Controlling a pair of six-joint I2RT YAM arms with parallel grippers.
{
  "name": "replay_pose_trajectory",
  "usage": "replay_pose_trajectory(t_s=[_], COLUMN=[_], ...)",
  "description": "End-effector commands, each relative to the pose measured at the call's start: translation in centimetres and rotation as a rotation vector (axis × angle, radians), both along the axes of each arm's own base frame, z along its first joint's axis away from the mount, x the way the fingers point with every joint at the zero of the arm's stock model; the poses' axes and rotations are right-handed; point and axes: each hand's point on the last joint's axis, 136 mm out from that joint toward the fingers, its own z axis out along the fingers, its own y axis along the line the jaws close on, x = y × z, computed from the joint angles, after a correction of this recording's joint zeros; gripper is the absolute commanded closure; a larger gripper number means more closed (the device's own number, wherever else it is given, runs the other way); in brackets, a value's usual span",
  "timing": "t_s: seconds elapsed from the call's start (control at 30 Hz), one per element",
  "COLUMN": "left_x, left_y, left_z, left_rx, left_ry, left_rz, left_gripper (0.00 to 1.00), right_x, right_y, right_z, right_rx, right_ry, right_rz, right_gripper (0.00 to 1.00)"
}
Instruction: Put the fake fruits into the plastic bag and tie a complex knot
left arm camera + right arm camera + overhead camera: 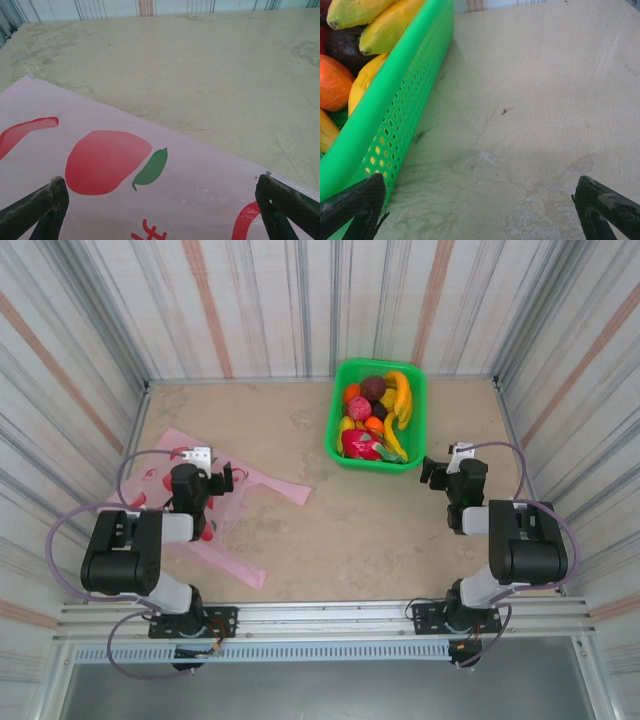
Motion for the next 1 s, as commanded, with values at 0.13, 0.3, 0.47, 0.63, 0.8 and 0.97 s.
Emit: replay_pose_trajectory(t_s=[0.13, 0.3, 0.47, 0.63, 0.8, 0.97], left_x=[0.45, 0.48, 0.46, 0.50, 0.43, 0.45], left_y=[0.16, 0.20, 0.15, 0.17, 0.24, 0.31], left_z=[0.46, 0.52, 0.51, 0.50, 0.55, 0.71], left_rx=[0.022, 0.022, 0.021, 0.011, 0.009, 0.011], left_ry=[-0.010, -0.011, -0.011, -0.009, -0.012, -0.018], left_rz=[0.003, 0.004, 0.002, -0.003, -0.001, 0.003], left_gripper=[0.01, 0.01, 0.01, 0.01, 0.01, 0.01], right_x=[0.03, 0.02, 0.09, -0.01, -0.21, -0.40], right_y=[-0.07, -0.06, -0.03, -0.10, -0.46, -0.70], right_z=[-0.14, -0.21, -0.13, -0.06, 0.06, 0.57], right_rx=[-0.008, -0.005, -0.001, 0.001, 0.007, 0.011], right_ry=[0.002, 0.004, 0.001, -0.003, -0.008, -0.024], right_rz=[0.008, 0.009, 0.011, 0.010, -0.008, -0.019], right_gripper=[0.01, 0.01, 0.01, 0.01, 0.01, 0.01])
